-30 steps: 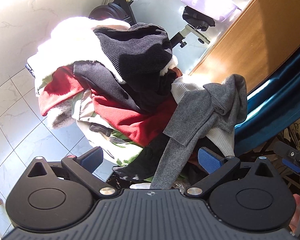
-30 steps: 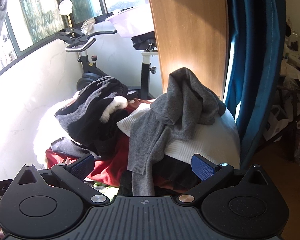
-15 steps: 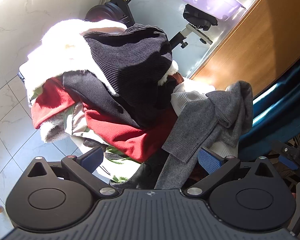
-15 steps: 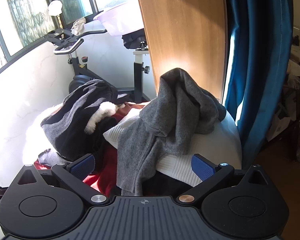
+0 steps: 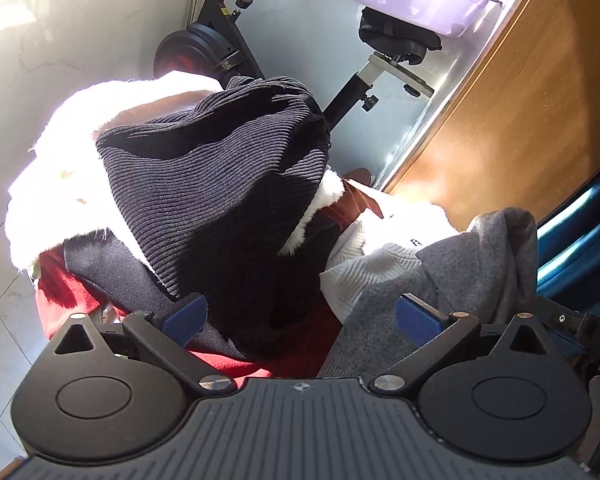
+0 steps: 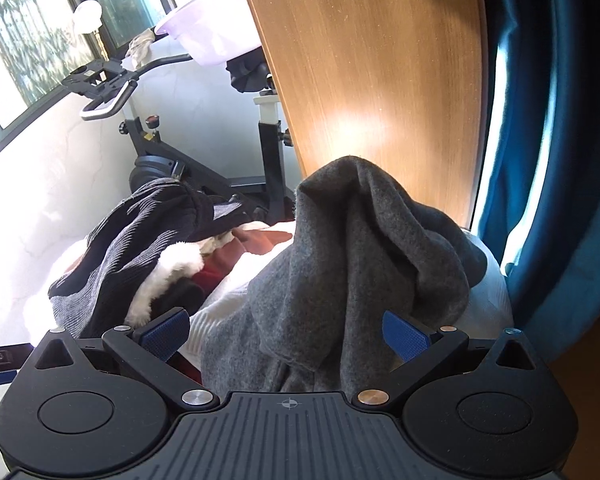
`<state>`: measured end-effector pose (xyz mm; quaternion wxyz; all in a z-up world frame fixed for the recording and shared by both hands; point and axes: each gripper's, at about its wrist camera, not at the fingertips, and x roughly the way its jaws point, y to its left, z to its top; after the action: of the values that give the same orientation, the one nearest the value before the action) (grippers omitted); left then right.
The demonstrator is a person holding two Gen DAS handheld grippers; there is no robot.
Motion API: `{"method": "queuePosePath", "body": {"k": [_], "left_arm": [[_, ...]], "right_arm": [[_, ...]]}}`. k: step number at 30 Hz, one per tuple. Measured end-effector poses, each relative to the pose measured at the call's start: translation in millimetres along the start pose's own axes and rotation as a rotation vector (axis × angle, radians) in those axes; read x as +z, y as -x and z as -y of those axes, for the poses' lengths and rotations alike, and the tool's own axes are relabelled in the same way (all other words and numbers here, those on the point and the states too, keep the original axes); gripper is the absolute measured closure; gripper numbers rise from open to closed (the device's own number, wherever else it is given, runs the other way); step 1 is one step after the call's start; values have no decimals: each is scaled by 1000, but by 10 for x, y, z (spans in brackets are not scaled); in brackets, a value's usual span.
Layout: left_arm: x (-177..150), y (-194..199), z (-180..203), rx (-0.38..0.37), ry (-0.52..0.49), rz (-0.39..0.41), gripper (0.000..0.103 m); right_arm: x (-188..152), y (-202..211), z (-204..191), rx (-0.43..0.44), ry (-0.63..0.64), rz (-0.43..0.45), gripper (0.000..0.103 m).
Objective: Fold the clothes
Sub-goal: 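Lower both open grippers onto the grey sweater's edge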
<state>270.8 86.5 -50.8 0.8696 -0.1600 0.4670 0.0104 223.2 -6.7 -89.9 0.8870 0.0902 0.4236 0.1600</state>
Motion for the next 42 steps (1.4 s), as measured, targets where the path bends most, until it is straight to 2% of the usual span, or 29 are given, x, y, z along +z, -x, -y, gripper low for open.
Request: {"method": "queuePosePath", "body": {"k": [6, 10, 15, 18, 25, 27, 28, 32, 36, 38, 42], "left_arm": [[31, -499, 261, 16, -83, -79, 0], [49, -797, 276, 47, -133, -120, 0], [193, -929, 82, 72, -100, -117, 0], [317, -986, -63, 56, -99, -117, 0], [647, -1346, -430, 85, -191, -134, 0], [709, -1476, -524, 39, -214, -150, 0], [714, -1516, -533, 22, -232, -152, 0], [629, -1594, -420, 38, -375, -133, 0], [326, -1709, -147, 180, -709, -146, 0], [270, -1718, -121, 198, -742, -137, 0], [361, -1671, -250, 120, -674, -134, 0]], "right_arm": [[28, -377, 158, -40, 30, -63, 1], [-16, -640, 249, -79, 51, -89, 1], [-114, -1056, 327, -100, 51, -158, 1], [-241, -1261, 326, -115, 28, -192, 1], [-411, -1355, 245, -175, -48, -137, 1], [-457, -1353, 233, -193, -97, -129, 1], [-480, -1358, 221, -203, -120, -126, 1], [-560, -1397, 140, -251, -190, -108, 1], [-579, -1450, -4, -313, -193, -91, 1], [-576, -1478, -56, -333, -201, -82, 1], [-591, -1487, -37, -326, -259, -62, 1]]}}
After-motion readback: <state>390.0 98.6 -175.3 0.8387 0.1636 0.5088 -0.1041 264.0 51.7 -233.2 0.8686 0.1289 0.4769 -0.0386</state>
